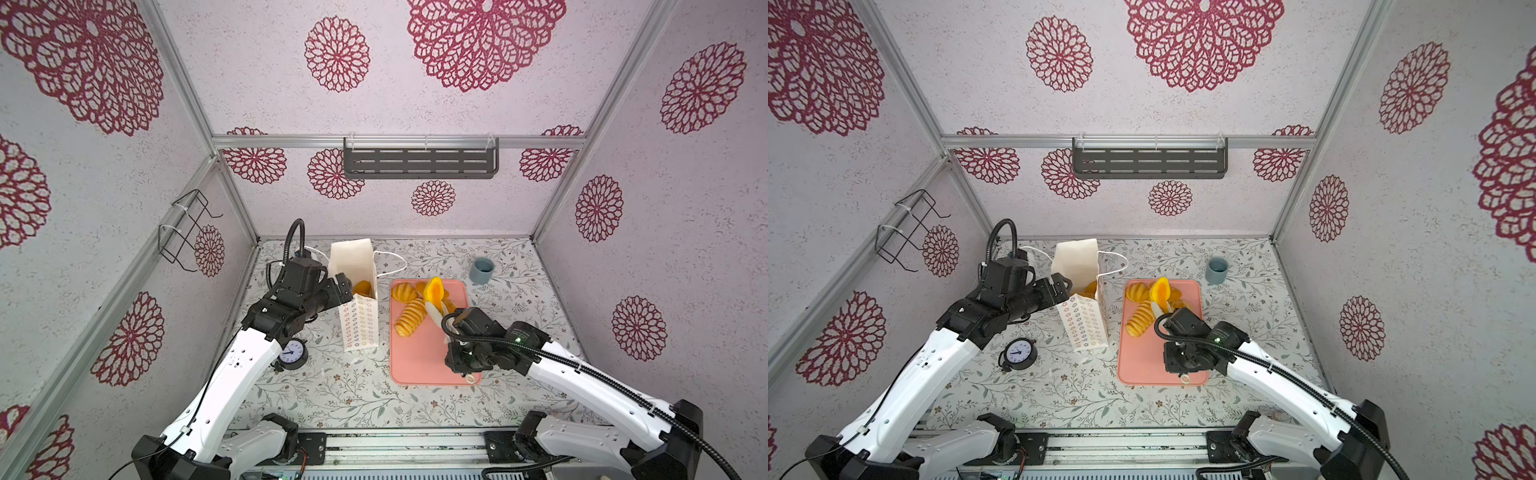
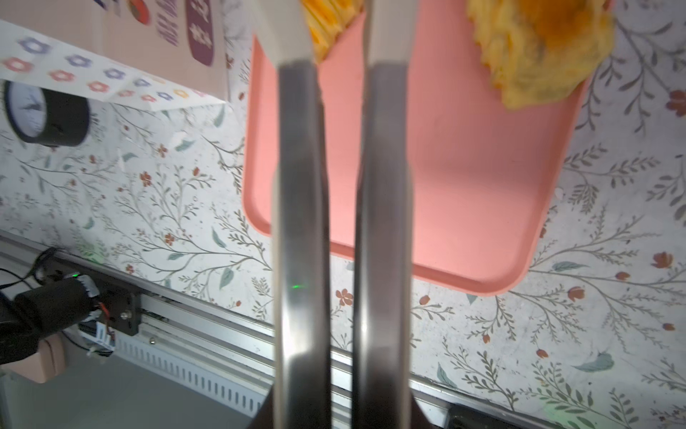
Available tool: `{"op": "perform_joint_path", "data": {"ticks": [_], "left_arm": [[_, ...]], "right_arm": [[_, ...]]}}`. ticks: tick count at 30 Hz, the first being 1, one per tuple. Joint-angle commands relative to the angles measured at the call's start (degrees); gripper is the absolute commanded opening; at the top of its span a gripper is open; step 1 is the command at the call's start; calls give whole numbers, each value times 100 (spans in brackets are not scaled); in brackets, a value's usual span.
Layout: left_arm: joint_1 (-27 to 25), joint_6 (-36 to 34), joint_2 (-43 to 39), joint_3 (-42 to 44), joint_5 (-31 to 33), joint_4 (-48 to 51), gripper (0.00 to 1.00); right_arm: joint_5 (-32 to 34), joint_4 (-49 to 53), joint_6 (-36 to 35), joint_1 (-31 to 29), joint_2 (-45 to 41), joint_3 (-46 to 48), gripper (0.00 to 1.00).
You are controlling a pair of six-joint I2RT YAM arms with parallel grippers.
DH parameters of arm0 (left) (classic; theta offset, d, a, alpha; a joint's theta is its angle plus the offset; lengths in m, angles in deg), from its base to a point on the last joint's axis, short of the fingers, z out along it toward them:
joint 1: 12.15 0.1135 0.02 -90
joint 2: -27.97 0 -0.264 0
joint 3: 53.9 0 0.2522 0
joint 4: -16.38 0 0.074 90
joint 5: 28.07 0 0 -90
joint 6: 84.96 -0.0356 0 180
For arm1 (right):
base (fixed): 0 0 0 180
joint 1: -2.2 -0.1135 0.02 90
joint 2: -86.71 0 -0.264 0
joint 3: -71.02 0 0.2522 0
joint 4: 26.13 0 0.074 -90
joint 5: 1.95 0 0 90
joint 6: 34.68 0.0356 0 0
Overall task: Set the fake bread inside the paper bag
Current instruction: 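Close the tongs on the yellow bun and lift it with the right gripper, then carry the yellow bun over the paper bag and lower it with the right gripper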
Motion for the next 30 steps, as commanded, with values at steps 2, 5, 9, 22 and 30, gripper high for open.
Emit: {"op": "perform_joint_path", "data": {"ticks": [2,5,9,22,30], "left_arm": [[-22,-28,-80,-216,171,138,97],[-6,-56,-108,-272,225,253,97],[8,-67,-120,-308,243,348,97],[11,-57,-106,-301,56,401,73],[13,-46,-22,-122,60,303,61]], "right_arm": [[368,397,-265,78,-126,-763,0],[467,605,-455,182,-25,-1279,0],[546,839,-747,373,192,-1945,0],[-389,432,-1576,300,1657,-4103,0],[-362,624,-1743,-291,2752,-5191,0]]}}
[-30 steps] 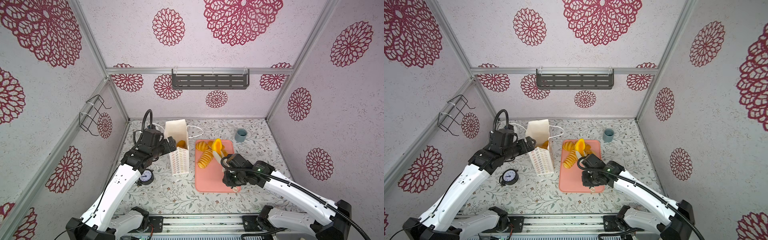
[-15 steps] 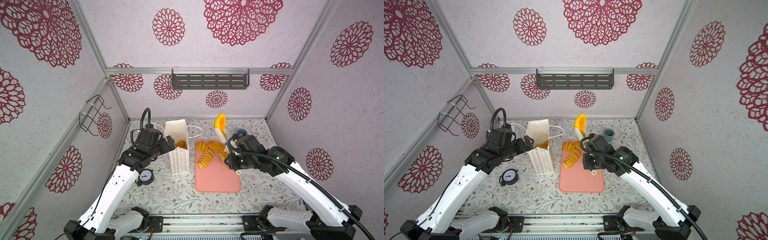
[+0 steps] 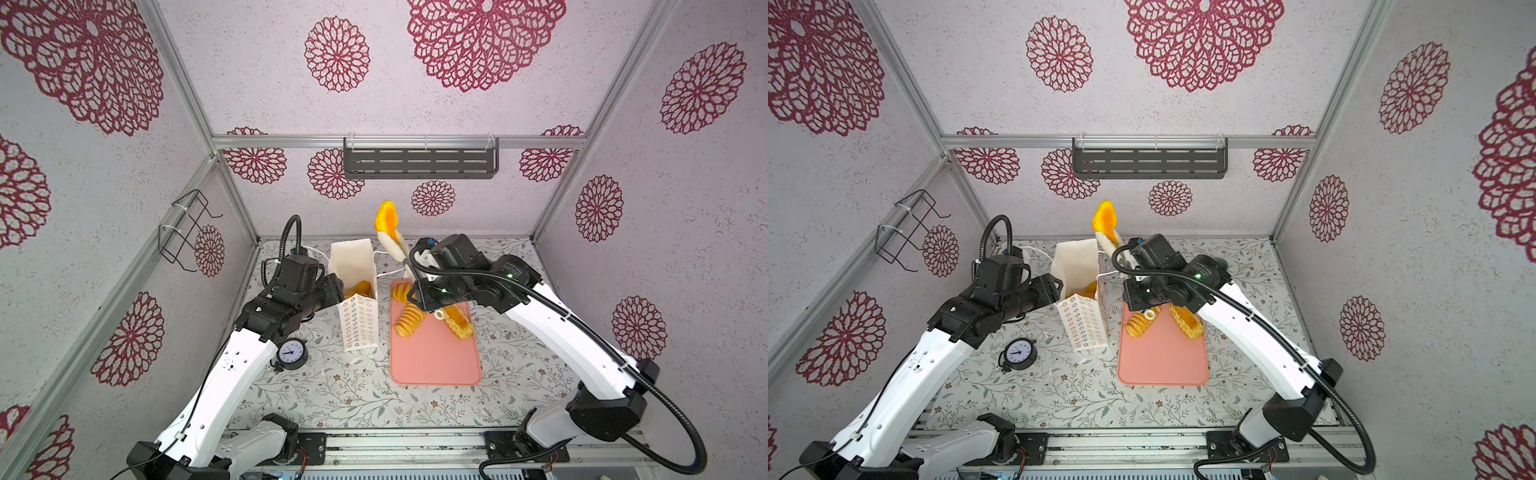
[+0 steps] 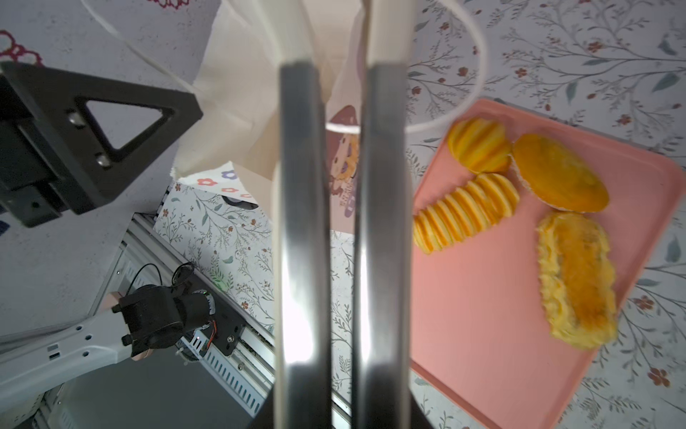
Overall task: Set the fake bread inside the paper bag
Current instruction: 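Carry the yellow bun over the paper bag and lower it with the right gripper, then open the tongs to drop the bun and withdraw the right gripper toward the tray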
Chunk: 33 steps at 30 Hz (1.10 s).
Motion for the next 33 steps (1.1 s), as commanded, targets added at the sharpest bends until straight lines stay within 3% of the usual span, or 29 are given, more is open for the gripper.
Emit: {"op": "perform_joint_path", "data": {"ticks": [1,11,21,28,33], "left_arm": [[11,15,40,145,-31,-101,59],[6,32,84,303,-128,-336,37],[11,-43,158,246,-111,-353,17],[15,-27,143,261,-43,-324,13],[12,-12,140,255,-34,-324,11]], "right_arm": [[-32,-35,-233,-176,163,-511,0],[208,325,-242,-394,595,-742,1],[308,343,-221,-396,596,-785,22],[345,325,-267,-403,581,-745,36],[418,332,-298,-391,575,-768,39]]}}
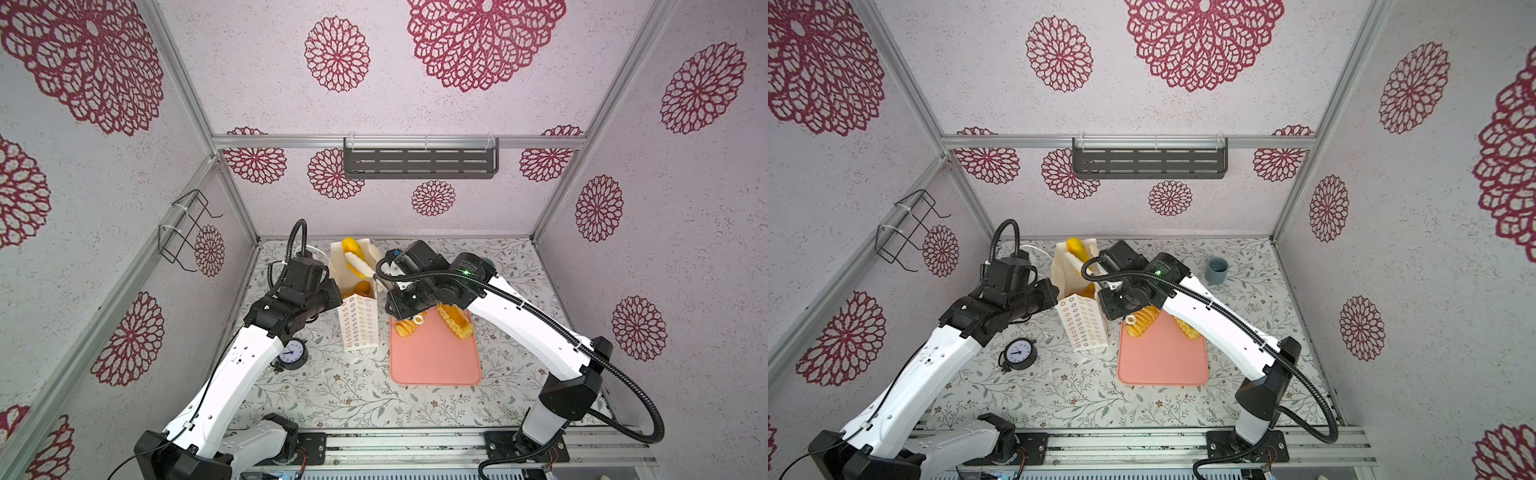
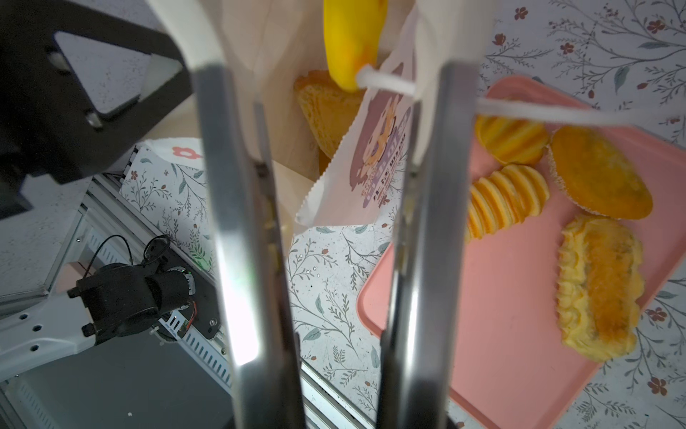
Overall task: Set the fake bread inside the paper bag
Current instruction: 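Open the tongs to drop the bun and withdraw the right gripper toward the tray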
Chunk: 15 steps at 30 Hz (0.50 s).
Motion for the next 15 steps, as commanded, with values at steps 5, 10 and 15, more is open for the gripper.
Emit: {"op": "perform_joint_path", "data": {"ticks": [5,10,15], "left_arm": [[29,-133,32,-143,158,21,9],[158,-301,118,-326,144,131,9],[270,-465,224,-504,133,233,10]], "right_arm": [[482,-44,-104,13,-371,-257,38],[788,134,-43,215,-833,-153,37],[876,237,42,658,-1613,817,38]]}}
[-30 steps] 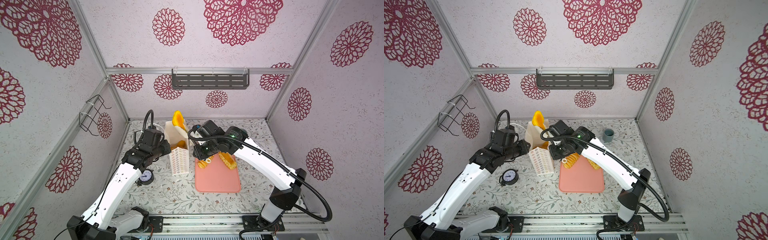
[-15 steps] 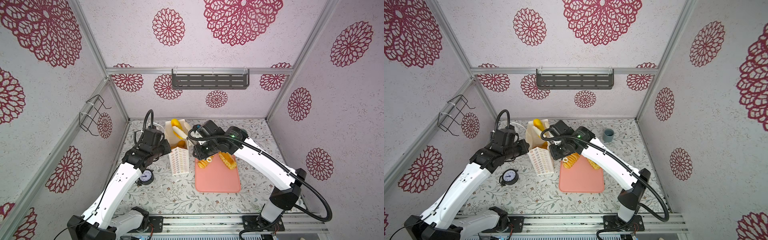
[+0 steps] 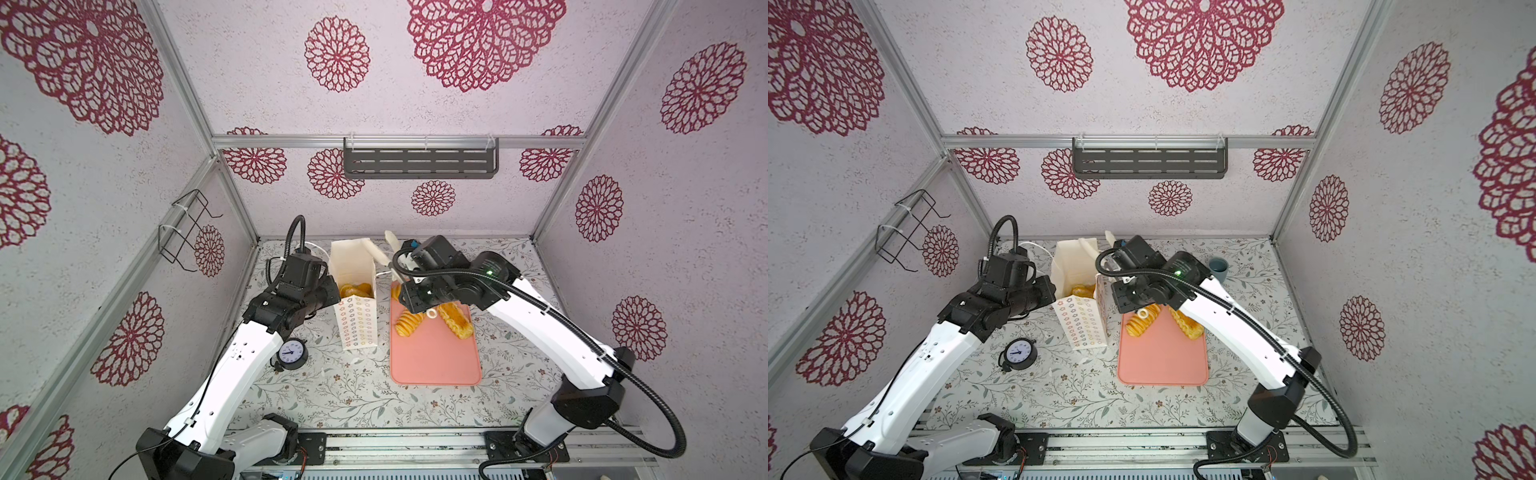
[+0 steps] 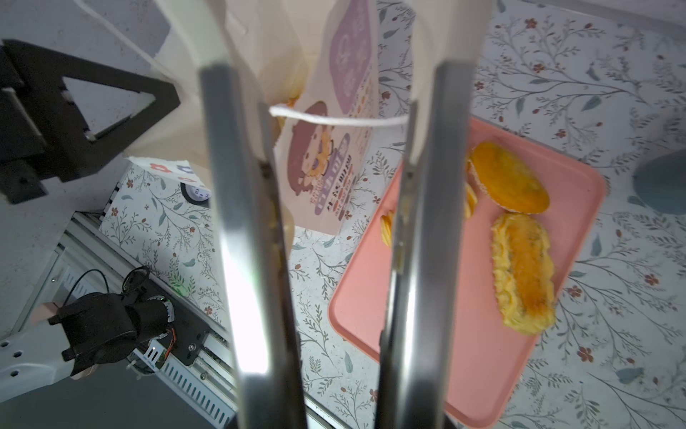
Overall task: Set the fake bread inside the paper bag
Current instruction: 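Open the tongs to drop the bun and withdraw the right gripper toward the tray, then lower the tongs with the right gripper onto the crinkled pale pastry on the tray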
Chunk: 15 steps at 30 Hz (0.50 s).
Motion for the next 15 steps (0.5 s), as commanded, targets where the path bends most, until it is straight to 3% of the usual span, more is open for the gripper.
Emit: {"op": "perform_joint_path", "data": {"ticks": [1,6,11,15], "left_arm": [[97,-229,59,-227,58,68,11],[160,-269,103,-256,-17,69,20],[158,-228,61,-153,-176,-23,63],[161,-145,-76,-12,-288,-136,91]], "right_arm": [[264,172,51,407,-805,687,37],[91,110,155,1060,-1461,2208,37],[83,-163,183,1641,-1750,3517,37],[-33,-536,123,1955,-1632,4052,37]]}}
